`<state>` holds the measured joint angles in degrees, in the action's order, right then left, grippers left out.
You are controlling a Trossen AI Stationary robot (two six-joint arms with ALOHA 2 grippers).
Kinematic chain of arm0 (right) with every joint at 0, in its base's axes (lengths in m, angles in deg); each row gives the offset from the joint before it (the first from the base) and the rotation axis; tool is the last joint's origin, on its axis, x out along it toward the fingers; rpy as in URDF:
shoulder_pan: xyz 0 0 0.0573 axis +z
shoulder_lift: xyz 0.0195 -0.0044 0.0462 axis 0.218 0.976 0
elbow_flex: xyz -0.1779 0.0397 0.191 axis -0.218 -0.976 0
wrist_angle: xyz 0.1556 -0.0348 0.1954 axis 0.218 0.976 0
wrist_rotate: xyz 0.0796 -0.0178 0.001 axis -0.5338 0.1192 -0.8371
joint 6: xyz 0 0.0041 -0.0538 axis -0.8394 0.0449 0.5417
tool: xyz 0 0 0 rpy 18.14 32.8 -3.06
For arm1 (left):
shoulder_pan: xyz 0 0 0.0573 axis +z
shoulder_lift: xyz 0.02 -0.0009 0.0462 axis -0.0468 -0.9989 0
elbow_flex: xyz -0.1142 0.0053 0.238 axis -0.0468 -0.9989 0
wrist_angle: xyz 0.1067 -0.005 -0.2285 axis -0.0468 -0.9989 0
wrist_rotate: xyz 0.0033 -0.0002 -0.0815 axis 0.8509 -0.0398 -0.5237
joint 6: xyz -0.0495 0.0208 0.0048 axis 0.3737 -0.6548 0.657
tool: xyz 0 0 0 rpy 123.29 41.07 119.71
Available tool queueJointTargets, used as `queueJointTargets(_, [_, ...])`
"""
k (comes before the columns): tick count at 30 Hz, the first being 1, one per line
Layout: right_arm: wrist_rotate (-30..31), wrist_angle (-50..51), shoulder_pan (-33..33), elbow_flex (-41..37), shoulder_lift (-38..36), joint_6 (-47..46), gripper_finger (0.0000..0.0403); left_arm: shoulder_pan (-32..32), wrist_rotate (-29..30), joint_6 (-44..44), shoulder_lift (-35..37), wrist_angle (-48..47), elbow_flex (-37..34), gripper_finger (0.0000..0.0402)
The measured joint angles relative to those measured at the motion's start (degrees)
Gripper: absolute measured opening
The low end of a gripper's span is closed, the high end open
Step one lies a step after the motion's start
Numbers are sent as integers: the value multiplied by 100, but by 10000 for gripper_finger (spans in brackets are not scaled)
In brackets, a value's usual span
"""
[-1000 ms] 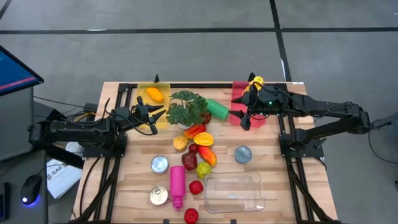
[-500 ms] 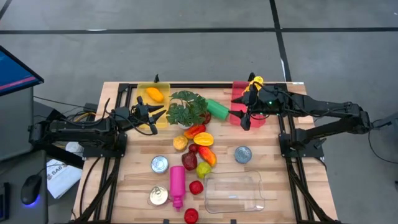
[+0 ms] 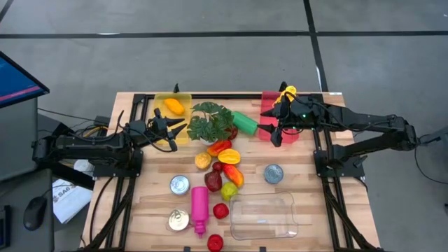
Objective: Pick & Place Food Item
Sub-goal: Put the yellow starfruit into the yellow bin
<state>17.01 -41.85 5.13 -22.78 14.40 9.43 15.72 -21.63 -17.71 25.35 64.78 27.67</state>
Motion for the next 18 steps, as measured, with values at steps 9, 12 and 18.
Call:
queueJointTargets(9, [0,17,0,0,0,-480,223,-1,0,0,-1,0,0,90])
queueJointTargets(12, [2,114,0,0,0,-672,223,0,0,1,0,0,0,90])
queueJointTargets(18, [0,500,0,0,0,-808,223,0,0,2,-1,0,0,90])
